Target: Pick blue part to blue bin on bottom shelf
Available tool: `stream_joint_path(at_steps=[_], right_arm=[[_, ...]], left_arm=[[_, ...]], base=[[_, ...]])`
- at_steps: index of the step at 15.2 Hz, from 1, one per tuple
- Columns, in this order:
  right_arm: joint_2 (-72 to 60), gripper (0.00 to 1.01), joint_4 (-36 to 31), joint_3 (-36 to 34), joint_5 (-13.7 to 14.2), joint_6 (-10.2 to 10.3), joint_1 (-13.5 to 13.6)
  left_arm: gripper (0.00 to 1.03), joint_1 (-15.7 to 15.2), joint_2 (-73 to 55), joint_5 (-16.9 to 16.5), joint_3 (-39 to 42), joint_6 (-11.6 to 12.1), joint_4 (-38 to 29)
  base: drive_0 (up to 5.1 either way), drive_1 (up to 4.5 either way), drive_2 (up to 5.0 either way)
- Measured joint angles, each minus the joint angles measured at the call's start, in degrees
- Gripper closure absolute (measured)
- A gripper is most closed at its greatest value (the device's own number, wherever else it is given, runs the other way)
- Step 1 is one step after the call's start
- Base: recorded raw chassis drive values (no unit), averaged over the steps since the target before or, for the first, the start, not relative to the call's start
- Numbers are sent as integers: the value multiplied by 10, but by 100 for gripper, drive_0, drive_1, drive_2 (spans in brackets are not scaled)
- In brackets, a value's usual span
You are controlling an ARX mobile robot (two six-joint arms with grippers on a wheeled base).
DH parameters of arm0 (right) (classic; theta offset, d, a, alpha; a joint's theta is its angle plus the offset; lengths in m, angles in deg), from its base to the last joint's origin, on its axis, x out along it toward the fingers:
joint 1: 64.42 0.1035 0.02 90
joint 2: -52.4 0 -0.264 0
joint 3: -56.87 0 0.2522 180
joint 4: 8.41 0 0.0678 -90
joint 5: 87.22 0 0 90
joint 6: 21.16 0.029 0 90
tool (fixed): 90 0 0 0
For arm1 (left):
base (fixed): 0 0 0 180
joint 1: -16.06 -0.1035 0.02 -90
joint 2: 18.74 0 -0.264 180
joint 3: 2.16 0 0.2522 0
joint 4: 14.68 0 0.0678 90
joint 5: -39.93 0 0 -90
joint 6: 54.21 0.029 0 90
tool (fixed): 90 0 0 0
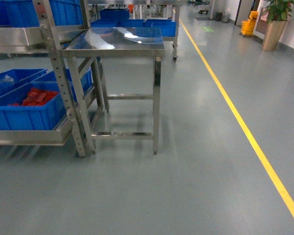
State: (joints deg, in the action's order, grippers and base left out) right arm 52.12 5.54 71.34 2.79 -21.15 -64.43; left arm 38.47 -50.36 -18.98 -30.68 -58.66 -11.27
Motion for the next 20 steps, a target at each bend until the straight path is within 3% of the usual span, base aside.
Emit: stream_joint_path(at_steps=[20], right_arm=[[0,3,1,0,0,0,0]], left_arm=[[59,0,0,0,0,0,0]], base=[[-6,427,-439]])
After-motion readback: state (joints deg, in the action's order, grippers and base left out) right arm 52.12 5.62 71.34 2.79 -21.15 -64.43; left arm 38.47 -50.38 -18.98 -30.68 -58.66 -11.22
